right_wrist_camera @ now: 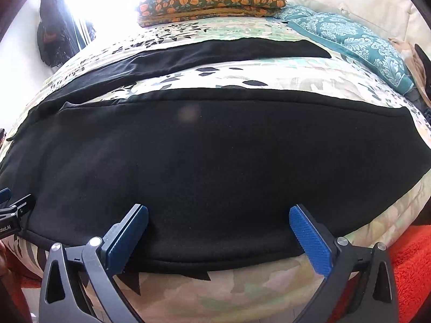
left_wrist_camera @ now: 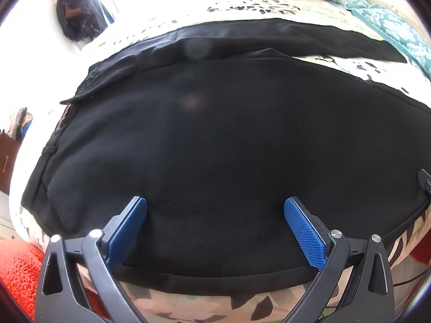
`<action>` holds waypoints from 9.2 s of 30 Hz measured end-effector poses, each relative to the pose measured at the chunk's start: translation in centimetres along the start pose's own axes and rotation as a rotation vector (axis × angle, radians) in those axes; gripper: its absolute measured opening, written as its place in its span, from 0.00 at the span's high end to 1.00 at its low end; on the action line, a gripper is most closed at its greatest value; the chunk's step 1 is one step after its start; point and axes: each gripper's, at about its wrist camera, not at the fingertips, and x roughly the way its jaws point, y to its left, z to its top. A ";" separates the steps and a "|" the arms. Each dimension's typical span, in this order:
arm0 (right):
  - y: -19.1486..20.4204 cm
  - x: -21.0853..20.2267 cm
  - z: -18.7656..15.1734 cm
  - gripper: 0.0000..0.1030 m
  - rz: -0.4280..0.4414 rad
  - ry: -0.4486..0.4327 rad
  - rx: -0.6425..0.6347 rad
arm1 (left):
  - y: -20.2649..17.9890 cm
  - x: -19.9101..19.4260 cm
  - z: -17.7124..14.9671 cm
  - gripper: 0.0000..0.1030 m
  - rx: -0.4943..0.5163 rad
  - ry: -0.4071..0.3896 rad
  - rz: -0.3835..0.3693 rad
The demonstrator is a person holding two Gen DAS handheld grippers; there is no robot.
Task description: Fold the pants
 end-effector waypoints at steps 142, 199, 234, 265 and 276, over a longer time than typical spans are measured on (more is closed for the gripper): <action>-27.0 20.3 39.6 0.07 -0.063 0.093 0.237 | -1.0 13.3 20.2 0.01 -0.137 -0.136 0.061; -6.4 -5.9 3.5 0.17 0.139 -0.108 0.080 | 9.7 -3.8 2.1 0.02 -0.307 -0.120 -0.067; -22.5 3.1 7.6 0.83 0.201 -0.135 0.819 | 5.7 -1.1 1.5 0.02 -0.145 -0.042 0.028; -19.7 -12.6 9.2 0.90 0.378 -0.488 0.528 | 1.8 6.9 23.7 0.02 -0.393 0.127 -0.439; -22.1 -13.7 7.1 0.90 0.433 -0.457 0.538 | 4.0 10.4 25.2 0.09 -0.473 0.166 -0.376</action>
